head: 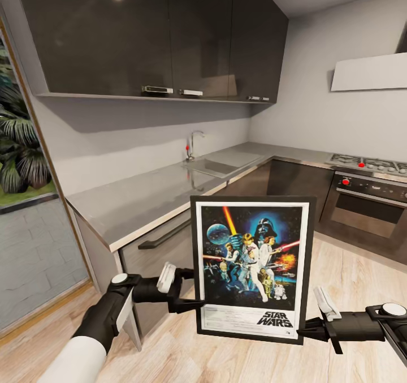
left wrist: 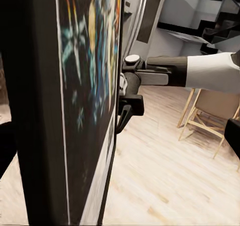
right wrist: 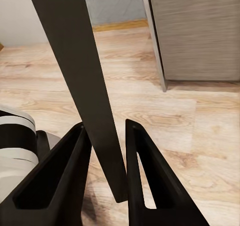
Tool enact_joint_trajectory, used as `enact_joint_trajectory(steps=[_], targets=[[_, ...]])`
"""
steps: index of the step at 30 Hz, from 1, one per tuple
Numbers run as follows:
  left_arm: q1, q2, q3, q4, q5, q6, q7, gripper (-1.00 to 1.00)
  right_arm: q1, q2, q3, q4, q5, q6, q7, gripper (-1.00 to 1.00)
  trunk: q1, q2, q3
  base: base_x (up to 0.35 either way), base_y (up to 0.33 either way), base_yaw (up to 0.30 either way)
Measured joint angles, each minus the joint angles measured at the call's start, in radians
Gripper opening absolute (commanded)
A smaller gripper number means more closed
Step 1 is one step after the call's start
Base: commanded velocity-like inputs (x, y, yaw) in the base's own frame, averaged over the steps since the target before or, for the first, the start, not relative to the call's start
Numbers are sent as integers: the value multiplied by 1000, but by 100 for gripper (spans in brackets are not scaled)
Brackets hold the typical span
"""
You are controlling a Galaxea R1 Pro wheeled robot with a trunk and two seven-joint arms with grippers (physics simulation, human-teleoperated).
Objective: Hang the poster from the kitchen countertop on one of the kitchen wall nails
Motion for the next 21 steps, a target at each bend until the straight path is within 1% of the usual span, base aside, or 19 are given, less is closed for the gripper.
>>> enact_joint_trajectory(steps=[1,2,4,5,6,7,9,10,11,12,13,15,17,18,19,20,21], targets=[[0,5,1,2,-1,0,0,100,0,0,0,0,0,0,0,-100,0,0,0,0,0,0],[0,30,7,12,0,0,0,100,0,0,0,0,0,0,0,-100,0,0,0,0,0,0],[1,64,12,37,4,0,0,100,0,0,-1,0,0,0,-1,-100,0,0,0,0,0,0],[1,93,20,66,18,0,0,100,0,0,-1,0,0,0,-1,-100,0,0,0,0,0,0],[1,143,36,120,62,-1,-1,100,0,0,-1,0,0,0,-1,-100,0,0,0,0,0,0],[1,161,39,135,72,-1,-1,100,0,0,-2,0,0,0,-1,-100,0,0,0,0,0,0],[1,224,45,200,94,-5,-1,100,0,0,-4,0,0,1,-1,-100,0,0,0,0,0,0],[2,239,46,223,97,-11,-1,100,0,-1,-5,1,0,1,-2,-100,0,0,0,0,0,0],[2,264,47,277,101,-35,-1,100,0,-1,-7,1,0,1,-2,-100,0,0,0,0,0,0],[2,284,49,342,104,-74,-2,100,0,-1,-9,2,0,2,-2,-100,0,0,0,0,0,0],[2,298,55,406,106,-117,-2,100,0,-1,-11,2,0,2,-2,-100,0,0,0,0,0,0],[2,307,68,468,107,-163,-2,100,0,-1,-12,2,0,2,-3,-100,0,0,0,0,0,0],[2,323,86,608,110,-247,-2,100,0,-1,-14,3,0,3,-4,-100,0,0,0,0,0,0],[2,338,91,686,123,-297,-2,100,0,-1,-15,3,0,3,-5,-100,0,0,0,0,0,0],[2,346,99,718,134,-325,-2,100,0,-1,-15,3,0,3,-5,-100,0,0,0,0,0,0],[2,357,108,760,158,-366,-2,100,0,-1,-16,4,-1,3,-5,-100,0,0,0,0,0,0],[2,362,113,776,173,-381,-2,100,0,-1,-16,4,-1,3,-6,-100,0,0,0,0,0,0]])
